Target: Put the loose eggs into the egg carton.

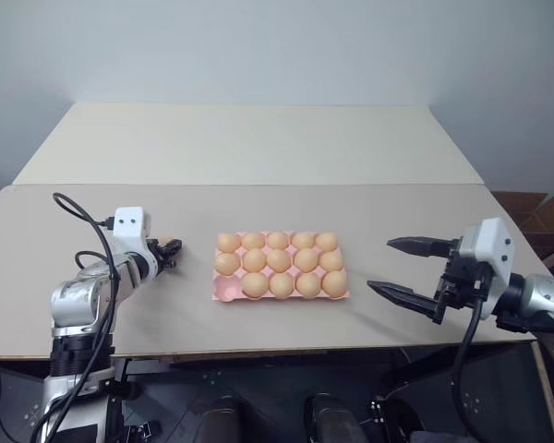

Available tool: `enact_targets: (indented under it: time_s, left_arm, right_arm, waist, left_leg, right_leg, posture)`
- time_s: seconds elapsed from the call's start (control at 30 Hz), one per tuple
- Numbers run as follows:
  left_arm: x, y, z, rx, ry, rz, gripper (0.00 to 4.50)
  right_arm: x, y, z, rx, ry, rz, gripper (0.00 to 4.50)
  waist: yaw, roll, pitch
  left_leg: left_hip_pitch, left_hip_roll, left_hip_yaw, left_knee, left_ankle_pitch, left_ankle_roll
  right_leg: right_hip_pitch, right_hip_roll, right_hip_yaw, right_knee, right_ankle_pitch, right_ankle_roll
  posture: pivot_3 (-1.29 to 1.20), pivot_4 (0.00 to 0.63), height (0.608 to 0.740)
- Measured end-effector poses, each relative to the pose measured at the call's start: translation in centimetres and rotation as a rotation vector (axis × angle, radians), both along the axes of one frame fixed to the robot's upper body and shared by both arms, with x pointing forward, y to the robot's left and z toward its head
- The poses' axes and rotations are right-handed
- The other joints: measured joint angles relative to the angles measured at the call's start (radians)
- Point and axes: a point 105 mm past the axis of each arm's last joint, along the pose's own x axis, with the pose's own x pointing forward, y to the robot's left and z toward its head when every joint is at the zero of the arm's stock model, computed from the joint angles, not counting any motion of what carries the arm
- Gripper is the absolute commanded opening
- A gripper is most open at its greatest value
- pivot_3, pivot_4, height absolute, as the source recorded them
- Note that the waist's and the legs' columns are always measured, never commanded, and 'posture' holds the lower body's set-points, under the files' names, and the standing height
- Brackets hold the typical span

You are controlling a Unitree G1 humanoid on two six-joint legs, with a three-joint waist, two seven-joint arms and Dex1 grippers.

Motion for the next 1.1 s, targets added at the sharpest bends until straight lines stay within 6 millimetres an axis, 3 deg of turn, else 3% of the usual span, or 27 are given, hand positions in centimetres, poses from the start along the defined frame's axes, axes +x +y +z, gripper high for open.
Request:
enact_targets:
  time_s: [0.13, 0.33, 0.57, 0.6, 0.63, 0.67, 0.83, 0.93, 1.1]
  left_arm:
    - [-2.0, -1.6, 2.4, 0.050, -0.085, -0.228, 1.89]
    - [-6.3, -6.4, 4.4, 0.069, -0.147, -0.690, 1.89]
    - [-7.4, -9.7, 2.5, 0.074, -0.116, -0.874, 1.89]
    - [-7.4, -9.9, 2.2, 0.081, -0.106, -0.884, 1.89]
    - [-7.3, -10.0, 1.9, 0.085, -0.097, -0.892, 2.47]
    - [-7.3, -10.1, 1.8, 0.091, -0.090, -0.897, 2.65]
    - [-7.1, -10.4, 1.9, 0.091, -0.092, -0.914, 4.36]
    - [-6.8, -9.7, 2.6, 0.106, -0.115, -0.892, 4.46]
    - [-7.1, -6.4, 5.0, 0.151, -0.202, -0.834, 4.46]
  right_arm:
    - [0.0, -0.1, 0.1, 0.006, -0.006, -0.017, 4.50]
    - [-0.2, -0.2, -0.1, 0.007, -0.002, -0.028, 4.50]
    - [-0.2, -0.1, -0.1, 0.010, -0.005, -0.031, 4.50]
    - [-0.2, -0.1, -0.1, 0.011, -0.006, -0.034, 4.50]
    - [-0.2, -0.1, -0.1, 0.011, -0.007, -0.037, 4.50]
    - [-0.2, -0.1, -0.1, 0.012, -0.008, -0.039, 4.50]
    - [-0.2, 0.0, 0.0, 0.012, -0.016, -0.044, 4.50]
    - [-0.2, 0.0, 0.0, 0.015, -0.017, -0.048, 4.50]
    - [-0.2, 0.0, 0.0, 0.014, -0.016, -0.043, 4.50]
  waist:
    - [-0.004, 0.000, 0.000]
    - [0.004, 0.000, 0.000]
    - [0.003, 0.000, 0.000]
    - [0.003, 0.000, 0.000]
    - [0.002, 0.000, 0.000]
    - [0.001, 0.000, 0.000]
    - [0.002, 0.000, 0.000]
    - [0.000, 0.000, 0.000]
    - [-0.006, 0.001, 0.000]
  left_leg:
    - [0.000, 0.001, 0.000, -0.001, 0.000, 0.000]
    - [0.000, 0.001, 0.001, 0.000, 0.000, 0.000]
    - [0.000, 0.000, 0.001, 0.000, 0.000, 0.000]
    - [0.000, 0.000, 0.001, 0.000, 0.000, 0.000]
    - [0.000, 0.001, 0.001, 0.000, 0.000, 0.000]
    - [0.000, 0.001, 0.001, 0.000, 0.000, 0.000]
    - [0.000, 0.001, 0.000, 0.000, 0.000, 0.000]
    - [0.000, 0.001, 0.000, 0.000, 0.000, 0.000]
    - [0.000, 0.001, 0.000, 0.000, 0.000, 0.000]
  right_leg:
    - [-0.001, 0.000, 0.001, 0.000, 0.000, 0.000]
    - [0.000, -0.001, 0.000, 0.000, -0.001, -0.002]
    - [0.000, 0.000, 0.000, 0.000, -0.001, -0.001]
    - [0.000, 0.000, 0.000, 0.000, -0.001, -0.001]
    - [-0.001, 0.000, 0.000, 0.000, -0.001, -0.001]
    - [-0.001, 0.000, 0.000, 0.000, -0.001, -0.001]
    - [0.000, 0.000, 0.000, 0.000, -0.001, -0.001]
    - [-0.001, 0.001, 0.000, 0.000, -0.001, -0.001]
    - [-0.001, 0.001, 0.000, 0.000, -0.001, -0.001]
  posture:
    - [0.00, 0.150, 0.740]
    - [0.00, 0.150, 0.740]
    - [0.00, 0.150, 0.740]
    - [0.00, 0.150, 0.740]
    - [0.00, 0.150, 0.740]
    - [0.00, 0.150, 0.740]
    - [0.00, 0.150, 0.740]
    - [0.00, 0.150, 0.740]
    - [0.00, 0.150, 0.740]
